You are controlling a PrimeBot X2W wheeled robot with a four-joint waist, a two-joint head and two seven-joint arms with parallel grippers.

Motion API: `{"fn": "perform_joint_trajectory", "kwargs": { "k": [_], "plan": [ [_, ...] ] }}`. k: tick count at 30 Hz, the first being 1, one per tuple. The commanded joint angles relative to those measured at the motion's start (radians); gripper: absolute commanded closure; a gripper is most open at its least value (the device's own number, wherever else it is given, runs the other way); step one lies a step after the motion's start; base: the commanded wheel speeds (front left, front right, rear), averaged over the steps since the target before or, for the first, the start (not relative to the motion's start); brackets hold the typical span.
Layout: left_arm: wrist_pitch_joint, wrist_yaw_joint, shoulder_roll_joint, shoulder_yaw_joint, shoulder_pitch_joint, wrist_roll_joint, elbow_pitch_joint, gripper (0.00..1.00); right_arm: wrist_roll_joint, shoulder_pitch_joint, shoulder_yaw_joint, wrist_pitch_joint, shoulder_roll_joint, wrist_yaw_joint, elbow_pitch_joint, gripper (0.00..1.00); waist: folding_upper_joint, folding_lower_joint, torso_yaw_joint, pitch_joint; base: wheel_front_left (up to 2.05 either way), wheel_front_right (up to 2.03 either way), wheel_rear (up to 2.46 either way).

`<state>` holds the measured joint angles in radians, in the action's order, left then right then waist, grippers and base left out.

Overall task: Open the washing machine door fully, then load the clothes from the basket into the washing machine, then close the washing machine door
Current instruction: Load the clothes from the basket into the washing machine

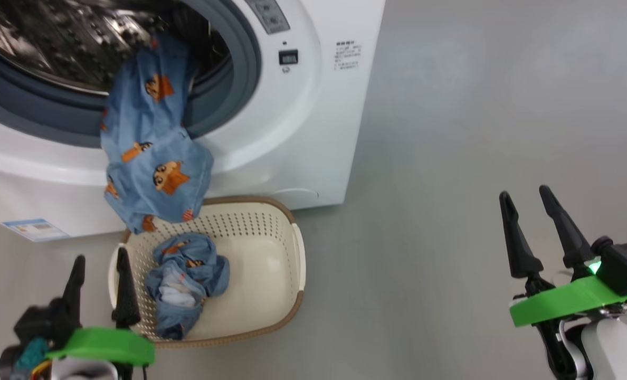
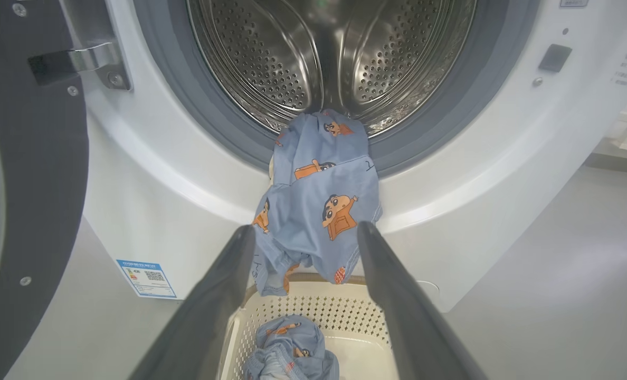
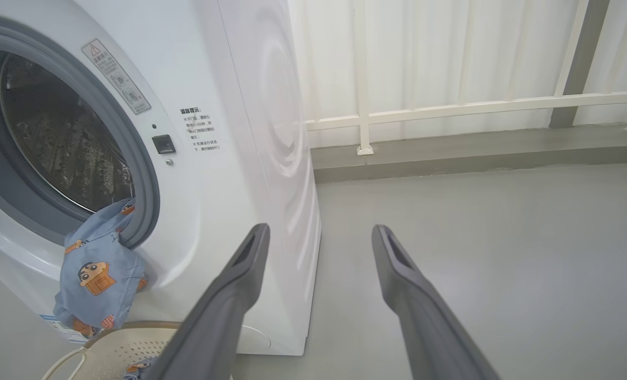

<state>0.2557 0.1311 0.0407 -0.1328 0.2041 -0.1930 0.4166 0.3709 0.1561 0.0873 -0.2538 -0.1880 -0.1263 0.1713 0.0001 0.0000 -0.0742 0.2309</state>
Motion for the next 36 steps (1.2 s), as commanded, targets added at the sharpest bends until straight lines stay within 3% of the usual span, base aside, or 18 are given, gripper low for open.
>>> {"fn": "perform_joint_trajectory", "kwargs": {
  "k": [1, 17, 24, 36],
  "plan": [
    [0.006, -0.001, 0.022, -0.019, 0.06, -0.008, 0.008, 0.0, 0.004, 0.035, 0.011, -0.008, -0.003, -0.004, -0.026, 0.0, -0.0001, 0.0, -0.023, 0.06, 0.0, 0.0, 0.0],
    [0.006, 0.0, 0.154, 0.021, 0.416, -0.082, 0.292, 0.0, 0.0, 0.153, 0.023, -0.008, 0.038, -0.004, -0.05, 0.0, -0.0001, 0.0, -0.102, 0.26, 0.0, 0.0, 0.0],
    [0.006, 0.0, 0.232, 0.043, 0.537, -0.119, 0.423, 0.0, 0.003, 0.184, 0.039, -0.008, 0.052, -0.004, -0.057, 0.0, -0.0001, 0.0, -0.15, 0.312, 0.0, 0.0, 0.0],
    [0.006, 0.0, 0.309, 0.094, 0.673, -0.126, 0.598, 0.0, -0.002, 0.213, 0.071, -0.008, 0.064, -0.004, -0.069, 0.0, -0.0001, 0.0, -0.197, 0.357, 0.0, 0.0, 0.0]
  ]
}}
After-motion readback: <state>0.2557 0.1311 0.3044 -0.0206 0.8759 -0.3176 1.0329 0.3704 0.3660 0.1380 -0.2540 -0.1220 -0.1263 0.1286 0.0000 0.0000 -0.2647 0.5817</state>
